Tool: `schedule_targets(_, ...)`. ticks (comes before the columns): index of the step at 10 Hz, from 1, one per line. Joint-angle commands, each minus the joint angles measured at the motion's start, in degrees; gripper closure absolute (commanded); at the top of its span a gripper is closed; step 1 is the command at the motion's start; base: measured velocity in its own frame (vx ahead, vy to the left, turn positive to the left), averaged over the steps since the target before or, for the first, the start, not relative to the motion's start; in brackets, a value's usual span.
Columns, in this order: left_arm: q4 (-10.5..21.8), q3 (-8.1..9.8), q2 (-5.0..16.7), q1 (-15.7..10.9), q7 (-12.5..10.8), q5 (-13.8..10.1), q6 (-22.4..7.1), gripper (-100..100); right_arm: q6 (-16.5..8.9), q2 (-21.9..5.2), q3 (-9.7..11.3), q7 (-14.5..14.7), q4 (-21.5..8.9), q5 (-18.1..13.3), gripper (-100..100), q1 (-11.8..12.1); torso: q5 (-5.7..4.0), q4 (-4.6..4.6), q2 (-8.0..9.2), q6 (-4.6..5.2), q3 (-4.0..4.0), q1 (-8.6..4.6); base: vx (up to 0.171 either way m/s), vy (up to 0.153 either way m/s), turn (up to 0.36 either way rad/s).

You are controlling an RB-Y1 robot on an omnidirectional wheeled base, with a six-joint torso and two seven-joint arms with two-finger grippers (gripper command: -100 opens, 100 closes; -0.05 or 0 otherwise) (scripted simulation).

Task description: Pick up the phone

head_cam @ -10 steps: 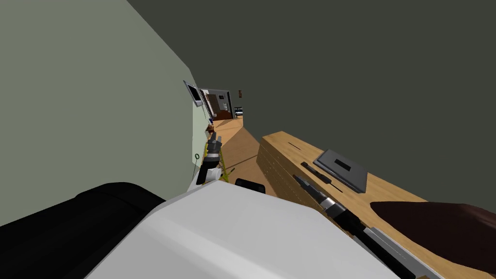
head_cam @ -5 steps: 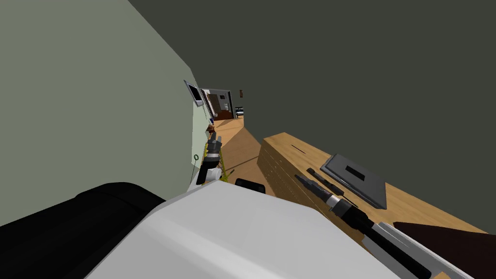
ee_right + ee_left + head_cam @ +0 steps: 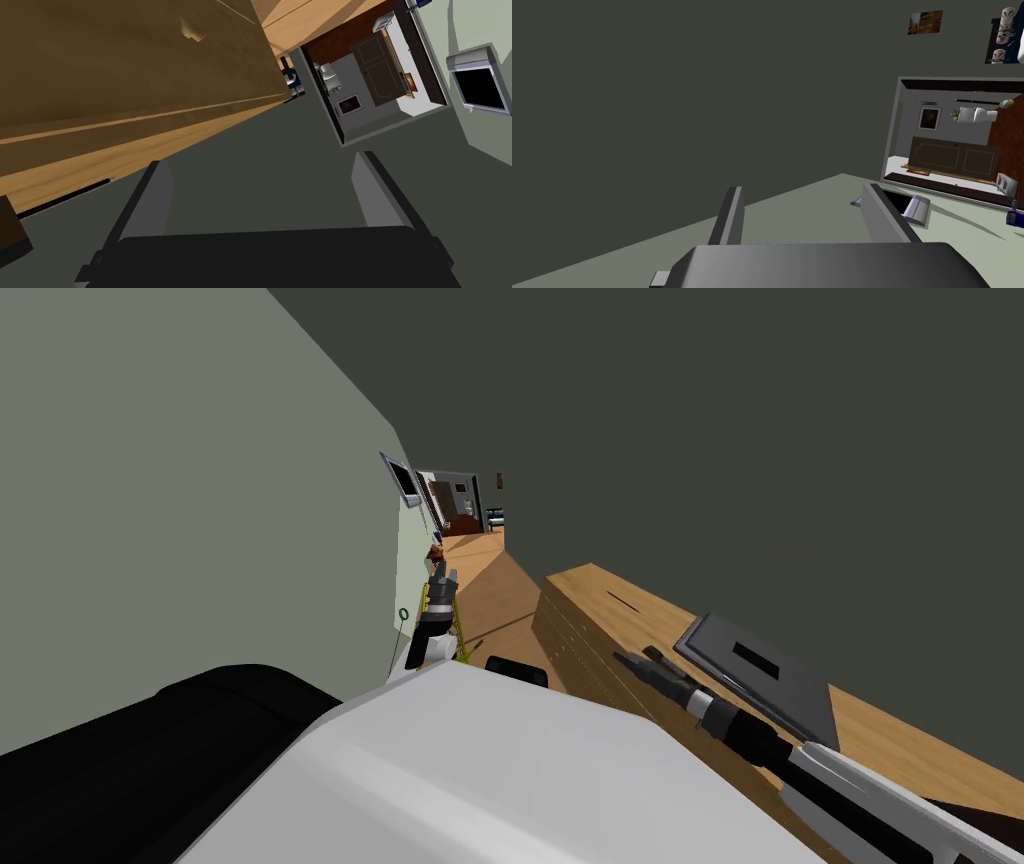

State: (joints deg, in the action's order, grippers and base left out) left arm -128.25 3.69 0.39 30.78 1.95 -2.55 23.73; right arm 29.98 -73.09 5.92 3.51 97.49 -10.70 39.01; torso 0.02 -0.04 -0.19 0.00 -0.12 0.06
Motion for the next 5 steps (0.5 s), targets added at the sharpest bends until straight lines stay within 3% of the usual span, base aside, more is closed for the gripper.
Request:
schedule_targets(1,0.0,0.00,0.0,0.0,0.0,0.0,0.0,0,-0.3,-2.9,-0.1,-0.4,0.0,-0.7,-100,1.2,0.00,0.00,0.00,0.00,0.00,0.00,0.084,0.011,0.050)
schedule_targets(5,0.0,0.00,0.0,0.0,0.0,0.0,0.0,0,-0.6,-9.1,-0.3,-0.9,-0.2,-1.9,-100,3.2,-0.01,-0.03,-0.09,0.00,-0.06,-0.01,0.073,0.008,0.014)
